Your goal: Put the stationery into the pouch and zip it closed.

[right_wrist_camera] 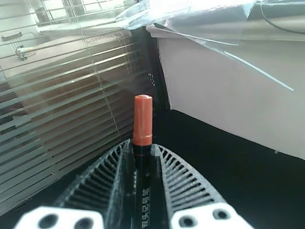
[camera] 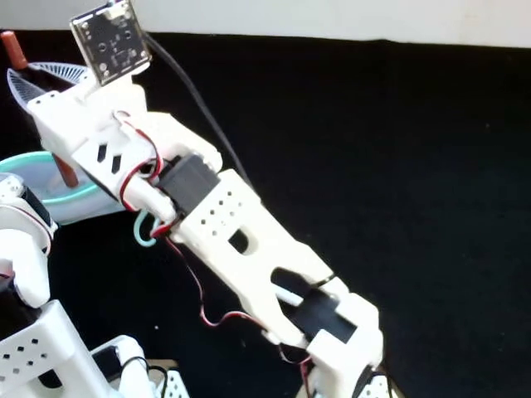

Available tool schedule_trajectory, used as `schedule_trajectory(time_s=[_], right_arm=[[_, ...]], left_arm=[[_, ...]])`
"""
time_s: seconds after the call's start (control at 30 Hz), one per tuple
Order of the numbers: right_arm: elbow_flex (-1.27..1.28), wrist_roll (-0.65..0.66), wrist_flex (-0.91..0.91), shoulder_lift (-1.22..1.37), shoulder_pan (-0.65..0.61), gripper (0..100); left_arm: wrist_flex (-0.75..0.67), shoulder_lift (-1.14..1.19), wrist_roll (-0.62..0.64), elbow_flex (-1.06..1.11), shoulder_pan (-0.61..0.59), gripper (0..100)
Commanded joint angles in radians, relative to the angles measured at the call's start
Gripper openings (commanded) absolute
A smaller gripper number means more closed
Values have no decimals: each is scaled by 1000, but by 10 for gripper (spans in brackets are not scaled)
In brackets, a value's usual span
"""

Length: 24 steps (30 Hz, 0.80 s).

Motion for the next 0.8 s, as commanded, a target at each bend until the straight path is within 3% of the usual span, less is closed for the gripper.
schedule_trajectory(time_s=[0.0, 0.3, 0.77], right_arm=[[-28, -9, -2, -10, -5, 6], [-28, -8, 214, -13, -7, 6], [-38, -8, 389, -16, -13, 6]], left_arm=[[-2, 38, 8, 42, 7, 7], [-2, 38, 8, 41, 5, 7], [-2, 38, 9, 41, 2, 7]])
